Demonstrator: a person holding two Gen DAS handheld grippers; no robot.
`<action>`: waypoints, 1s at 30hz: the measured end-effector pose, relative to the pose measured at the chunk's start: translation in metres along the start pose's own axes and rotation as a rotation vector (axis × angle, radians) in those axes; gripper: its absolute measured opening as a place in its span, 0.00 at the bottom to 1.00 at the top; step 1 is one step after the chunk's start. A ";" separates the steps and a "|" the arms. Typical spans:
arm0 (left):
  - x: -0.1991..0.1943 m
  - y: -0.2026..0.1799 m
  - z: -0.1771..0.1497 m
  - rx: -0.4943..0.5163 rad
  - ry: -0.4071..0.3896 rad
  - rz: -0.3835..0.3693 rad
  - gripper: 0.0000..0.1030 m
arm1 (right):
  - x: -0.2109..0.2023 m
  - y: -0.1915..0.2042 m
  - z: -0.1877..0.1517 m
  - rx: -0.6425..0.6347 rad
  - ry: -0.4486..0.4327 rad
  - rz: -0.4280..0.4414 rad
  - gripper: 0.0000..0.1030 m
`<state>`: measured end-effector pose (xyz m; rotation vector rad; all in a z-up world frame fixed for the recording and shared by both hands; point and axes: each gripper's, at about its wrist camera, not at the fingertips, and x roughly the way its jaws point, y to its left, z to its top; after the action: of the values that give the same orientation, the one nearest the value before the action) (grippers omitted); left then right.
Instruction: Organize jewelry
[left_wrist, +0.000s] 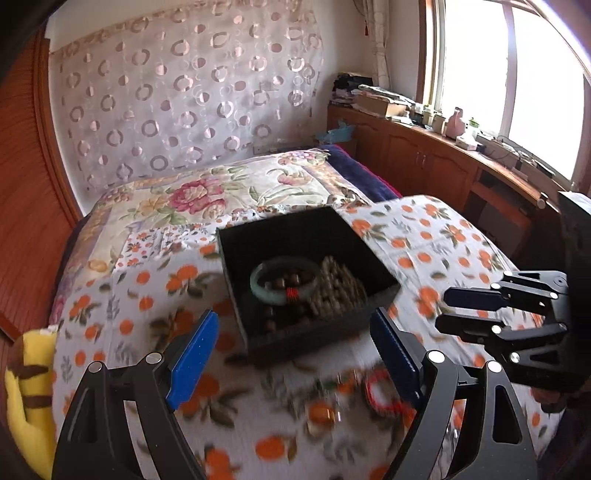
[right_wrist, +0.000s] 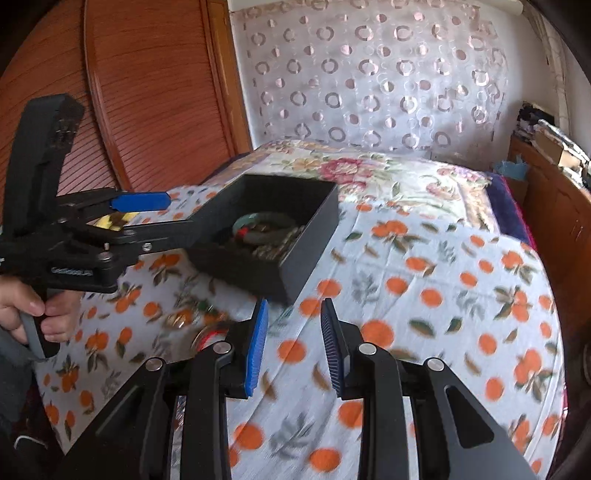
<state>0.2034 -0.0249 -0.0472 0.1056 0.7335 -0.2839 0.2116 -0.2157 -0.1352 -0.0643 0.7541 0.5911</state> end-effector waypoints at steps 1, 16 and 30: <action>-0.005 0.000 -0.007 -0.007 0.002 -0.001 0.78 | -0.001 0.003 -0.004 0.000 0.007 0.007 0.31; -0.048 0.005 -0.083 -0.099 0.012 -0.002 0.80 | 0.007 0.026 -0.040 0.068 0.105 0.103 0.31; -0.055 -0.003 -0.105 -0.127 0.032 -0.019 0.81 | 0.006 0.031 -0.039 0.097 0.114 0.144 0.04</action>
<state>0.0956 0.0051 -0.0881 -0.0171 0.7827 -0.2533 0.1747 -0.1971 -0.1630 0.0468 0.9026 0.6911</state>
